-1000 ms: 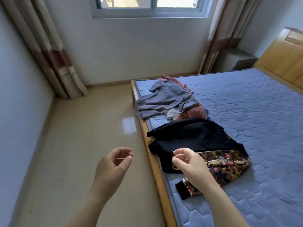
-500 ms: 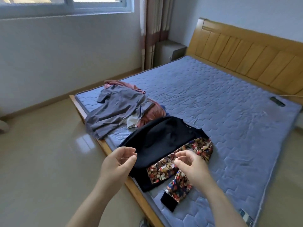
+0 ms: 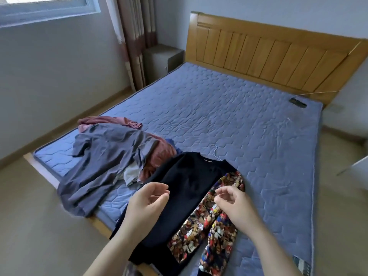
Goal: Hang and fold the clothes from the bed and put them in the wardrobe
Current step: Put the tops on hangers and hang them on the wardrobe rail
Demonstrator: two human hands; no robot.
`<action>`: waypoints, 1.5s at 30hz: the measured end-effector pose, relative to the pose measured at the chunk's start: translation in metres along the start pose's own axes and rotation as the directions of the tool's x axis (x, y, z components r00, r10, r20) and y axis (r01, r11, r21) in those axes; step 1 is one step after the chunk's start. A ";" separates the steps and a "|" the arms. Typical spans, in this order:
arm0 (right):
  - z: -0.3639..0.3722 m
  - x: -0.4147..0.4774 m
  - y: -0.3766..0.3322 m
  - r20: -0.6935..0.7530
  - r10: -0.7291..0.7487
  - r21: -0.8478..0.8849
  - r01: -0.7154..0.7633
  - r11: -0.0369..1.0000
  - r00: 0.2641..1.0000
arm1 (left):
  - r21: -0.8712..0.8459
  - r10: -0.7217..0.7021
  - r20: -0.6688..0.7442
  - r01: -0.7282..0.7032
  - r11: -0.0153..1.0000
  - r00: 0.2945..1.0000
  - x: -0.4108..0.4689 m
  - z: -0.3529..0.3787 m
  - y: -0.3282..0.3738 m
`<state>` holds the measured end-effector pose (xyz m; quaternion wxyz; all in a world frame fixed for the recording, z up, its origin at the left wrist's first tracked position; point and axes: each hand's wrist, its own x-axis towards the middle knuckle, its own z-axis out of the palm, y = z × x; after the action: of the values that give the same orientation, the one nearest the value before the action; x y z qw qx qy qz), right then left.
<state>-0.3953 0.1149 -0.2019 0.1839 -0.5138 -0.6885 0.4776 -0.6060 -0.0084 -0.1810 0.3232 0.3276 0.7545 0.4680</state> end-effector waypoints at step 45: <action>0.073 0.306 0.195 -0.204 0.419 -0.090 -0.443 0.892 0.885 | 0.515 -0.080 0.493 -0.216 0.830 0.866 0.404 0.192 -0.177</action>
<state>-0.4694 0.3540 -0.4745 0.0992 -0.7060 -0.5681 0.4111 -0.7207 0.3471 -0.4839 0.3788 0.5432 0.7360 0.1409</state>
